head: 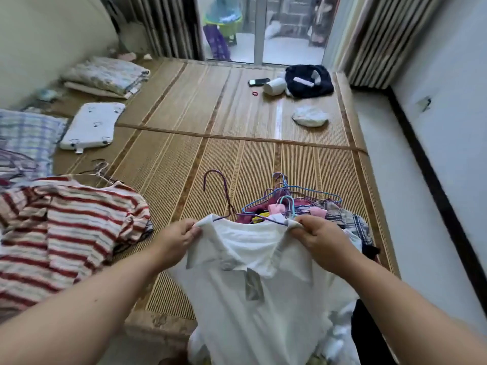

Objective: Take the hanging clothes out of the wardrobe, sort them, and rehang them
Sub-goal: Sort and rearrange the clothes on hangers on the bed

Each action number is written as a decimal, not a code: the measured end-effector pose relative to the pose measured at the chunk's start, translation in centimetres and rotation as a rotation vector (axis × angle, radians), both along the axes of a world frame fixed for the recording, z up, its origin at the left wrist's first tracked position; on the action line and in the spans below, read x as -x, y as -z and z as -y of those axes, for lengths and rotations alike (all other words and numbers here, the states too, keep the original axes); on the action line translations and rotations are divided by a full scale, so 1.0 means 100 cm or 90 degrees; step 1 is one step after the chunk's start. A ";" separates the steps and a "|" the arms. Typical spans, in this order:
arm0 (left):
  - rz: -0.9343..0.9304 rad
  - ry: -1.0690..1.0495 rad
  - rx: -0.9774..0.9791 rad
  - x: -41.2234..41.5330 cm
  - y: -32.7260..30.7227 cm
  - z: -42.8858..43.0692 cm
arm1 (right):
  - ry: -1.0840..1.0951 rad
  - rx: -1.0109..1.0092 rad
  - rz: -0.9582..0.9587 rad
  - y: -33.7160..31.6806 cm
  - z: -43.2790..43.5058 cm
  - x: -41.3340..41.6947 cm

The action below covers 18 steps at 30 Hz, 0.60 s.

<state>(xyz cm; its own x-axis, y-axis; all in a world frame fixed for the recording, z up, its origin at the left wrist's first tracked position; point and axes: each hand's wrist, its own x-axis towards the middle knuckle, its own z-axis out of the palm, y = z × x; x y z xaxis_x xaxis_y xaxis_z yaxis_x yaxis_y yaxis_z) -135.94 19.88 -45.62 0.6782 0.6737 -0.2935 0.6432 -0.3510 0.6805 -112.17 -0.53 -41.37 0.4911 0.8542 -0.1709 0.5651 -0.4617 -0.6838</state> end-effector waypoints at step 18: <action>-0.076 -0.291 -0.321 0.345 -0.148 -0.246 | -0.166 -0.091 -0.156 -0.077 -0.322 0.304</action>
